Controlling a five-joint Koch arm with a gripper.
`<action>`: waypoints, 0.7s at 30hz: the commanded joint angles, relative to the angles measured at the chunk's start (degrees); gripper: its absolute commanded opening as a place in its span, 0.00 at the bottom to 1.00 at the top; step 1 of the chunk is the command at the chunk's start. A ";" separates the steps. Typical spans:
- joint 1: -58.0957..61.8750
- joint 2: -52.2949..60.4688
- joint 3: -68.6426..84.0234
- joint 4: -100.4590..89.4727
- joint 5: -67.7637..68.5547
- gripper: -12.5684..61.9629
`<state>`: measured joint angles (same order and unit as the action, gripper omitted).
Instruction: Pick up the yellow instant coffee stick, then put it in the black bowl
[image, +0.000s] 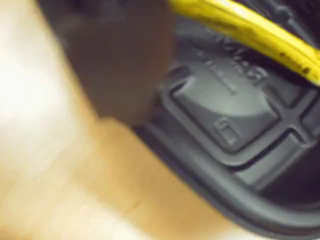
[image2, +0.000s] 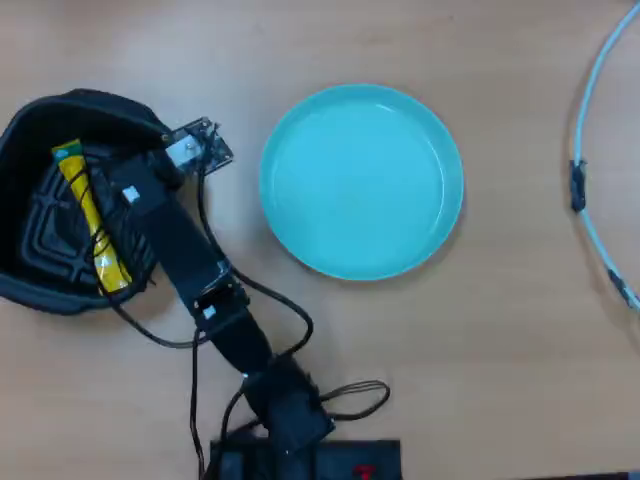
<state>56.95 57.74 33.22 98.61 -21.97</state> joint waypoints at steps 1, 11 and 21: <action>0.26 8.35 -1.93 2.72 0.53 0.80; 2.46 18.81 13.18 -0.62 0.53 0.72; 8.53 45.79 61.08 -33.57 0.62 0.72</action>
<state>63.90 97.56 95.54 70.58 -21.97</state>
